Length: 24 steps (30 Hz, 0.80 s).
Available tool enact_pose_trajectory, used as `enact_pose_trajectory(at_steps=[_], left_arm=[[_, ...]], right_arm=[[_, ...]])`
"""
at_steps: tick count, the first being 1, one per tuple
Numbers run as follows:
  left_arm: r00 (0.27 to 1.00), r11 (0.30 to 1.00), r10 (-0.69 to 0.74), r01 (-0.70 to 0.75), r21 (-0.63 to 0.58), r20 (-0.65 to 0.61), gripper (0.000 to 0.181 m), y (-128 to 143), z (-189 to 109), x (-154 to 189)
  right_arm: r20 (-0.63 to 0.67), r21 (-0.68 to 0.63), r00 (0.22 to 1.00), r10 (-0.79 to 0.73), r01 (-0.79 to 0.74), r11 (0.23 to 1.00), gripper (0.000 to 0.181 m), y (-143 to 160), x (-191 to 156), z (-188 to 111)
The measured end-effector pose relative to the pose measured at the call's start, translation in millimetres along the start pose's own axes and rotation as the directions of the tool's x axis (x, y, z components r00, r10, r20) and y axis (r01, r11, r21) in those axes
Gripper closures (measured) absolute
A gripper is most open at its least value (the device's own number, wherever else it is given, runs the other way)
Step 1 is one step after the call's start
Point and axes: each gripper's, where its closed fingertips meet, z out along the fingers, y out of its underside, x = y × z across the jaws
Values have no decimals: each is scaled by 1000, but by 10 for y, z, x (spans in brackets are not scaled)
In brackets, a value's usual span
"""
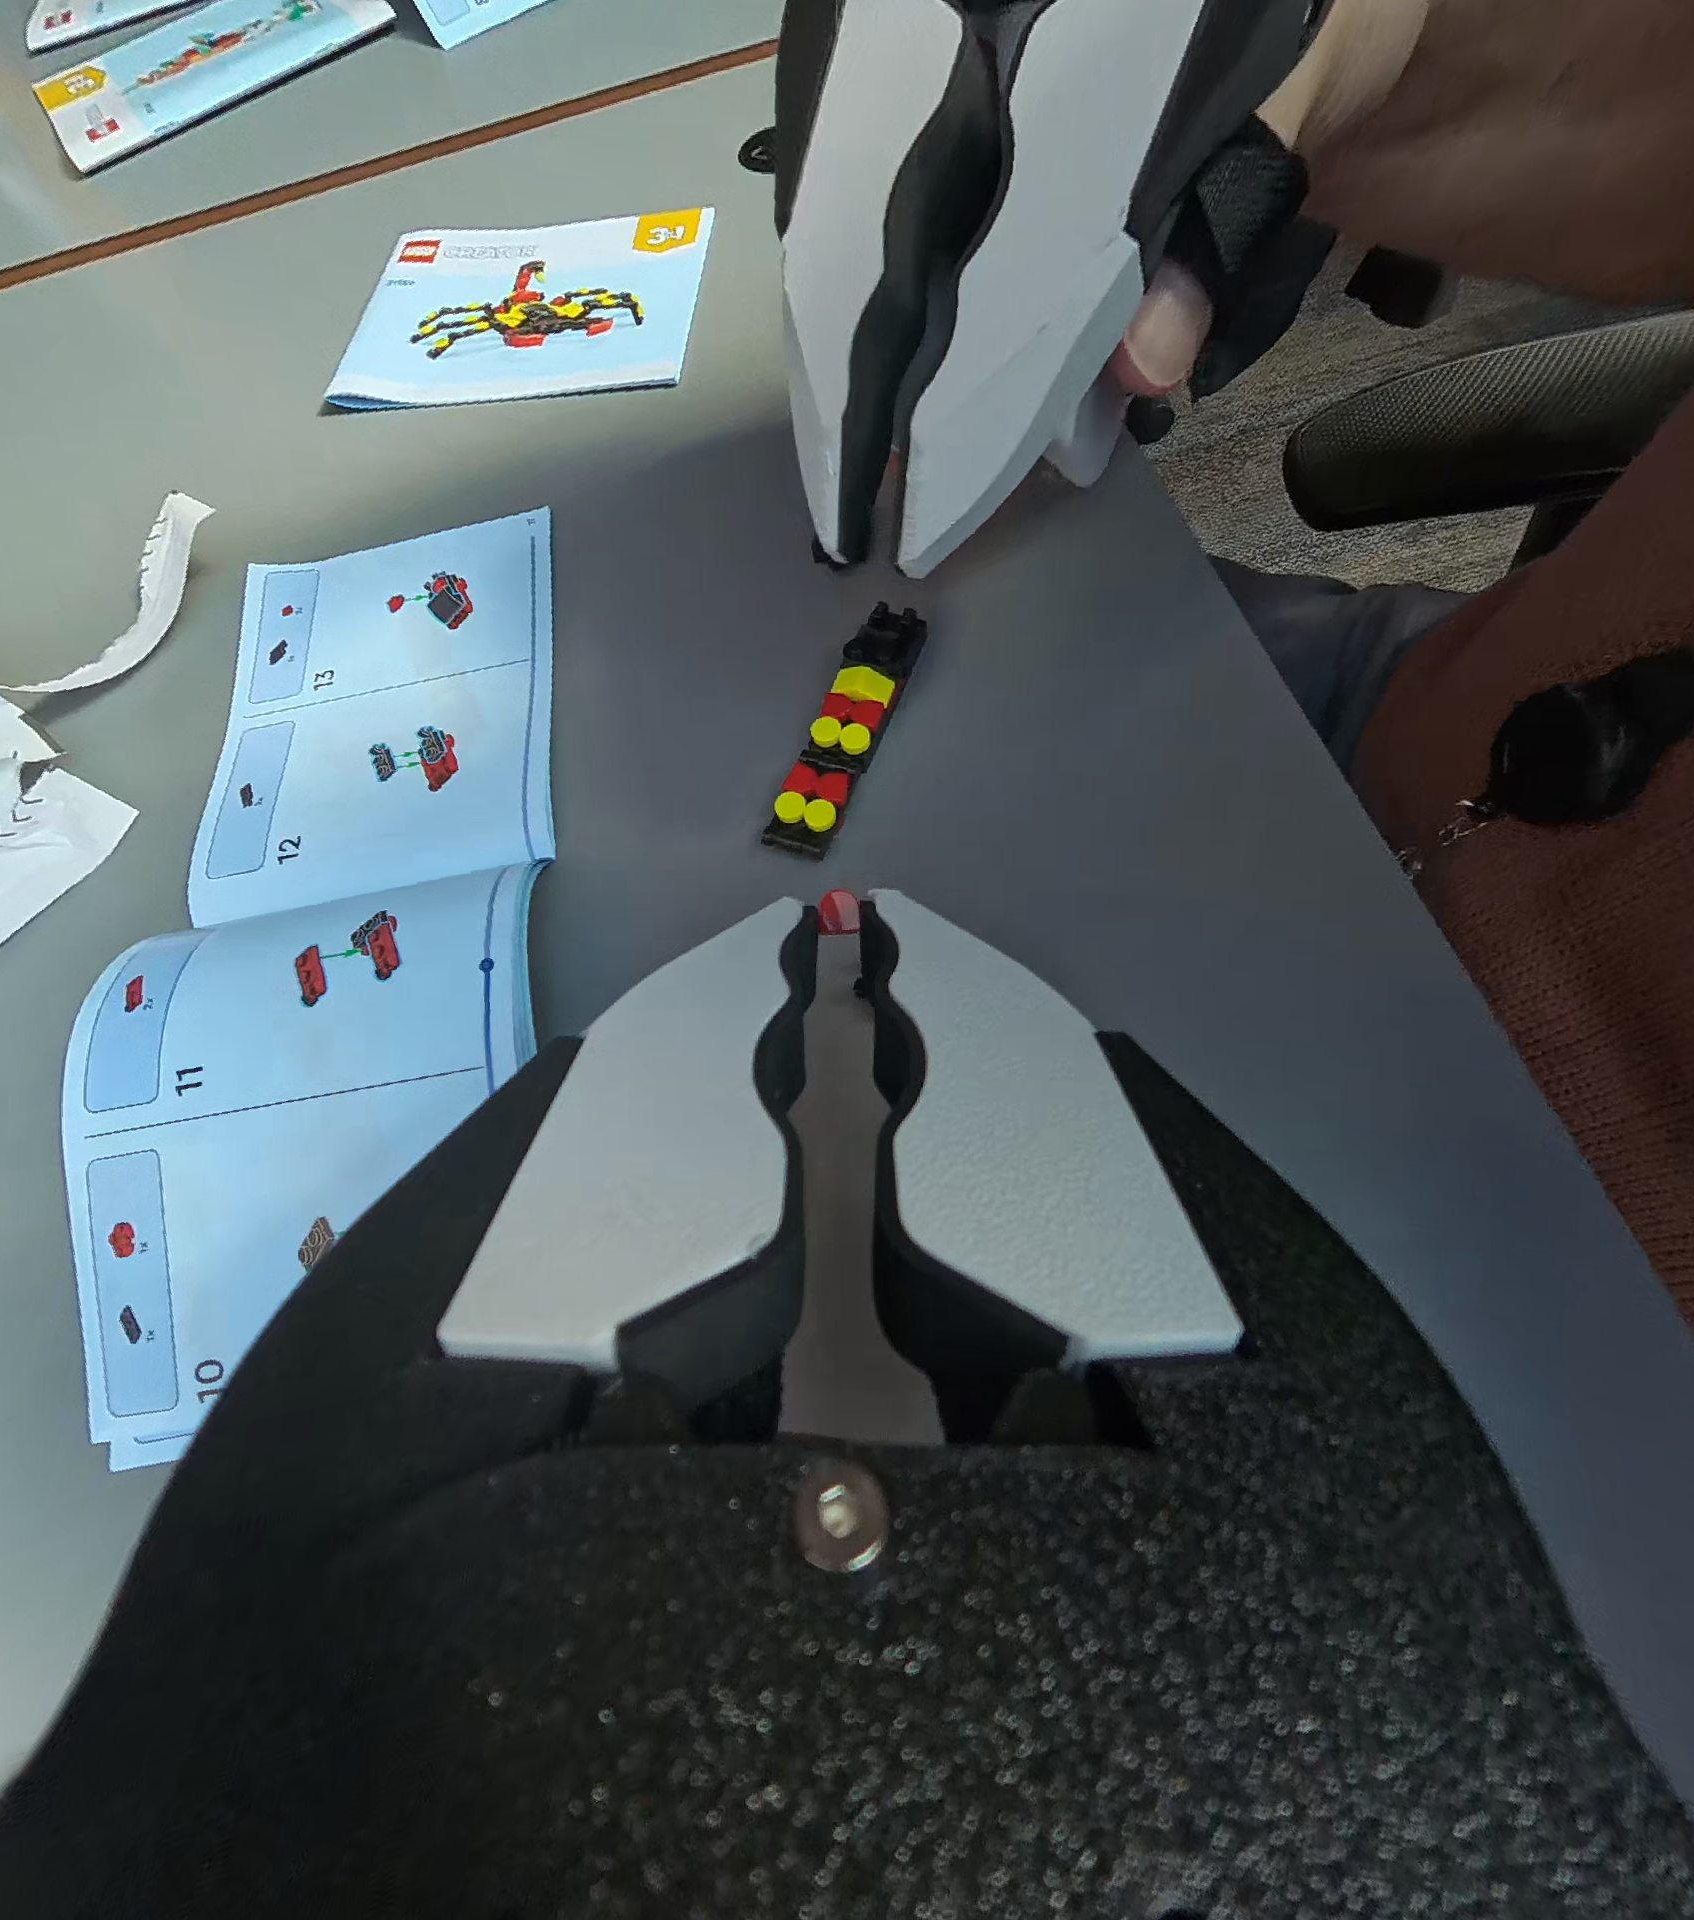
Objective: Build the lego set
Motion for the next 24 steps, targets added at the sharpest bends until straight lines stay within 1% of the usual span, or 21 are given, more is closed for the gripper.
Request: enact_pose_trajectory(at_steps=[2, 4, 8, 12, 18, 24], left_arm=[[1000, 1000, 15, -16, -27, -20, 174, 27, 4, -25], [998, 998, 20, -23, -50, -59, 174, 56, 23, -28], [991, 994, 37, -50, -100, -130, 174, 130, 69, -10], [980, 991, 17, -42, -125, -199, 174, 206, 84, 53], [966, 987, -2, -40, -157, -258, 174, 296, 136, 124], [957, 985, 2, -52, -164, -290, 173, 312, 164, 125]], right_arm=[[9, -37, 1000, -21, 21, 999, 174, 35, -33, 59], [24, -66, 999, -38, 39, 997, 181, 73, -56, 147], [61, -108, 997, -54, 61, 992, 181, 101, -100, 334], [77, -159, 992, -105, 116, 980, 181, 134, -142, 477], [104, -203, 987, -119, 139, 969, 181, 209, -193, 585], [111, -223, 984, -139, 161, 961, 181, 239, -228, 638]])
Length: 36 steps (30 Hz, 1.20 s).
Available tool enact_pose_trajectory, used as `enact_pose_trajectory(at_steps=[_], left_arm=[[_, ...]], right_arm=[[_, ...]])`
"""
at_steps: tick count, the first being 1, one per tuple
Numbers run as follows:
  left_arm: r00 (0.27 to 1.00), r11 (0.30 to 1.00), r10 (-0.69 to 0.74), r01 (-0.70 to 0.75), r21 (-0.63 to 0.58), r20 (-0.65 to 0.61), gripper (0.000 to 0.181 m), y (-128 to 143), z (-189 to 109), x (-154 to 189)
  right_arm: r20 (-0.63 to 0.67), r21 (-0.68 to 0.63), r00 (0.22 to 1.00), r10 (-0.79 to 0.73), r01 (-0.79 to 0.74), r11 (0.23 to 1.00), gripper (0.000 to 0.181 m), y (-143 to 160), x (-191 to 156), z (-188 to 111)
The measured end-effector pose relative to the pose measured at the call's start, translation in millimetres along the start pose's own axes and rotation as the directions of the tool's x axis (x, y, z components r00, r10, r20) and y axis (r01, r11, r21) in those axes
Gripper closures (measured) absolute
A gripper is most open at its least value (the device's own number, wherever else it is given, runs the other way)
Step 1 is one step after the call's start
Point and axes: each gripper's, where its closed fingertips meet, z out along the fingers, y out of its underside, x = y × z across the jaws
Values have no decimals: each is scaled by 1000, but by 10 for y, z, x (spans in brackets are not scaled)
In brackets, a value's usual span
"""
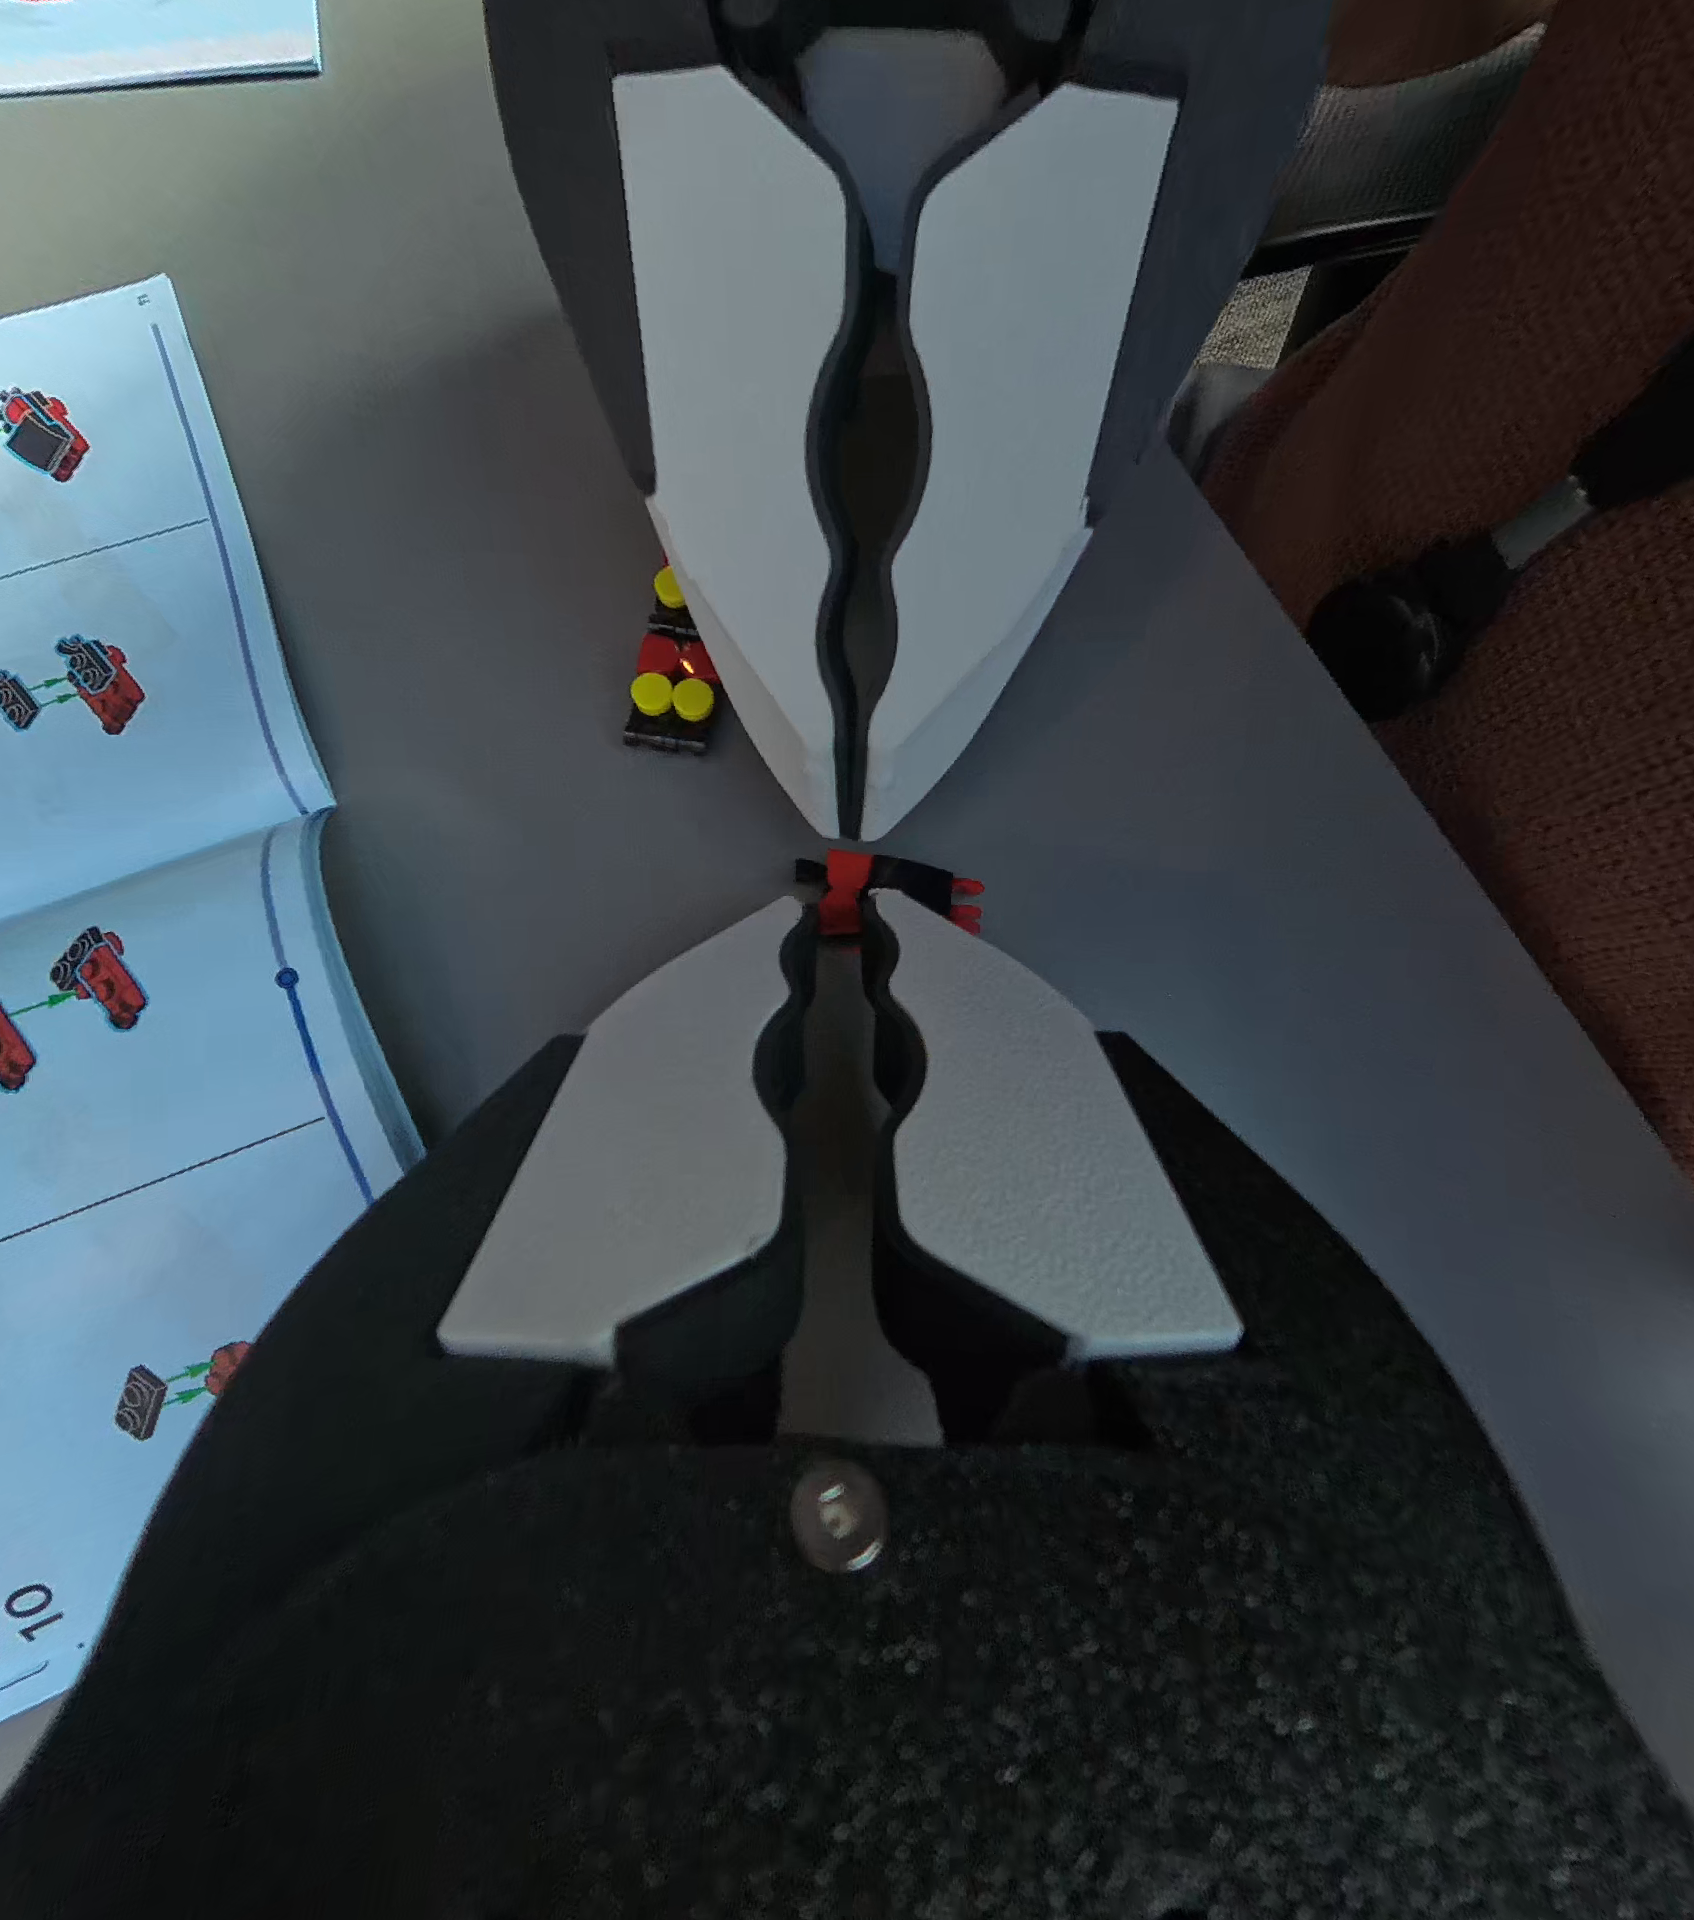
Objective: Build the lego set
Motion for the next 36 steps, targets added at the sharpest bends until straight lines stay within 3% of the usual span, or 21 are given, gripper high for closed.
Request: enact_pose_trajectory(at_steps=[17, 30, 36], left_arm=[[998, 1000, 28, -27, 5, -60, 174, -12, 18, 40], [999, 993, -14, 7, 120, 52, 174, -62, -94, 25], [996, 993, -5, -5, 114, 89, 177, -31, -91, 41]], right_arm=[[-24, -69, 996, -80, 79, 995, 181, 13, -2, 99], [-15, -99, 995, -95, 93, 991, 181, 30, -23, 101], [2, -111, 996, -91, 91, 990, 181, 21, -52, 117]])
